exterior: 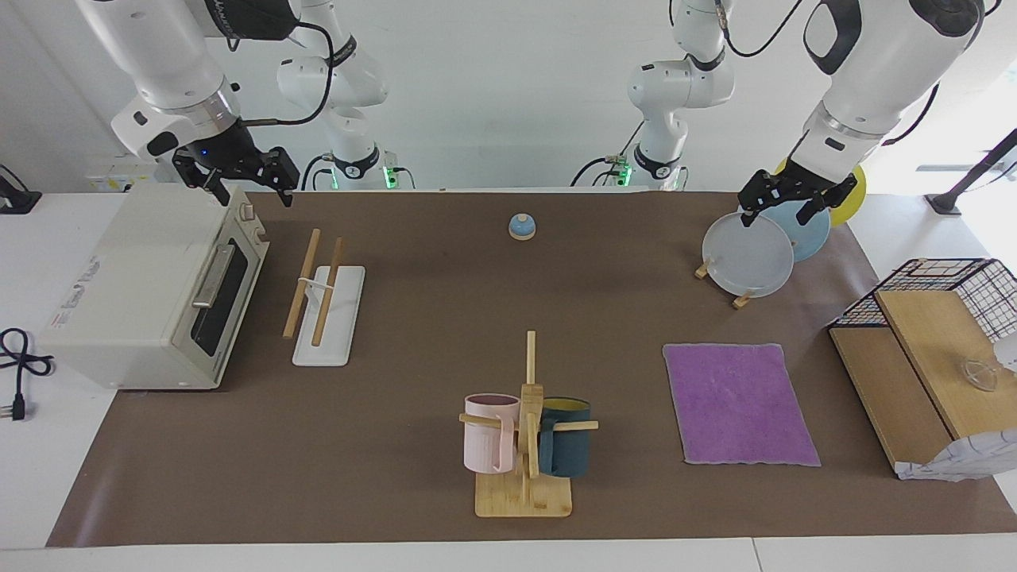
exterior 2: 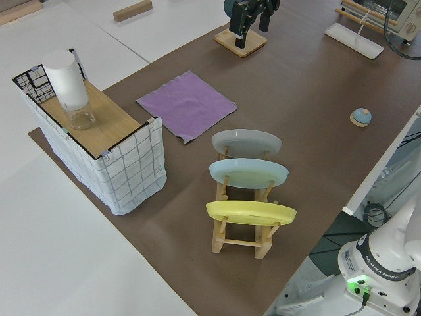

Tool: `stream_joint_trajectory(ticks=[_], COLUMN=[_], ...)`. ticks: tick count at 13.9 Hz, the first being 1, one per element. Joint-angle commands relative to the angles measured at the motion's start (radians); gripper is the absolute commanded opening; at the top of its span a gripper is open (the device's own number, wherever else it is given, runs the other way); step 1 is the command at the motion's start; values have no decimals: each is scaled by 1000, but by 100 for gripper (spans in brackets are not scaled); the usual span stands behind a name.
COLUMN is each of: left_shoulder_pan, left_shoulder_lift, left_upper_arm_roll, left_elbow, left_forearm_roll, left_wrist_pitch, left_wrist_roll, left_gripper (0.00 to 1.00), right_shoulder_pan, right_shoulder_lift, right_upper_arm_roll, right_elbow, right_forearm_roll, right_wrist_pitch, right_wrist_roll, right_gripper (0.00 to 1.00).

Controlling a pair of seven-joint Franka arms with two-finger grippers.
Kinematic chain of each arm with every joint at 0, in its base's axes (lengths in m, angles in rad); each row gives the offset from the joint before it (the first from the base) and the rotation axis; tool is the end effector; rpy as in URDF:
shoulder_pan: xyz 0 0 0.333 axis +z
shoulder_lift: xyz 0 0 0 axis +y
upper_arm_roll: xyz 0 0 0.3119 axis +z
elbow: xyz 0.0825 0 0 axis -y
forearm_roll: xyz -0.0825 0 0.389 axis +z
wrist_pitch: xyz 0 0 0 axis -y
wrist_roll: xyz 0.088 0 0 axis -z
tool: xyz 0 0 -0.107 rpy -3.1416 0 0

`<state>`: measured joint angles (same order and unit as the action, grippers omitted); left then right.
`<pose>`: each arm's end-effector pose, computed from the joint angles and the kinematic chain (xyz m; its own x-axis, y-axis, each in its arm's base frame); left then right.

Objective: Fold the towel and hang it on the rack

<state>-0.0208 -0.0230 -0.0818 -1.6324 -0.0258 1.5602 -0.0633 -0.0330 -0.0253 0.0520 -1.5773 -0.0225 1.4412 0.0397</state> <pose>0.5466 -0.0596 0.6029 0.9979 -0.0393 -0.0507 -0.0383 -0.9990 0.0207 0.5375 0.0079 0.6206 0.9937 -0.0239 -0.1095 -0.0209 -0.9994 0.0282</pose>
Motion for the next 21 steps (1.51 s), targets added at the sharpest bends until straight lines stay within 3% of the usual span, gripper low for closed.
stream_joint_trajectory(ticks=[1, 7, 11, 13, 16, 21], left_shoulder_pan=[-5, -1, 57, 70, 103, 169], left_shoulder_lift=[-15, -17, -61, -48, 7, 214], left_upper_arm_roll=[4, 7, 7, 7, 7, 7], left_elbow=[-9, -14, -125, -152, -231, -234], left_forearm_roll=[9, 10, 4, -12, -65, -97], left_wrist_pitch=[-8, -11, 75, 107, 260, 444], left_wrist_roll=[13, 4, 6, 10, 22, 198], left_gripper=[100, 100, 100, 100, 100, 100], right_shoulder_pan=[-8, -8, -8, -8, -5, -16], right_shoulder_lift=[-18, -18, -18, -18, -18, -18], right_upper_arm_roll=[8, 9, 9, 12, 19, 17], right_elbow=[-20, -18, -18, -17, -15, -17], right_forearm_roll=[1, 1, 1, 1, 1, 3], right_wrist_pitch=[12, 15, 15, 12, 22, 25], right_wrist_roll=[-11, -12, -11, -17, -11, -18], right_gripper=[100, 100, 100, 100, 100, 100])
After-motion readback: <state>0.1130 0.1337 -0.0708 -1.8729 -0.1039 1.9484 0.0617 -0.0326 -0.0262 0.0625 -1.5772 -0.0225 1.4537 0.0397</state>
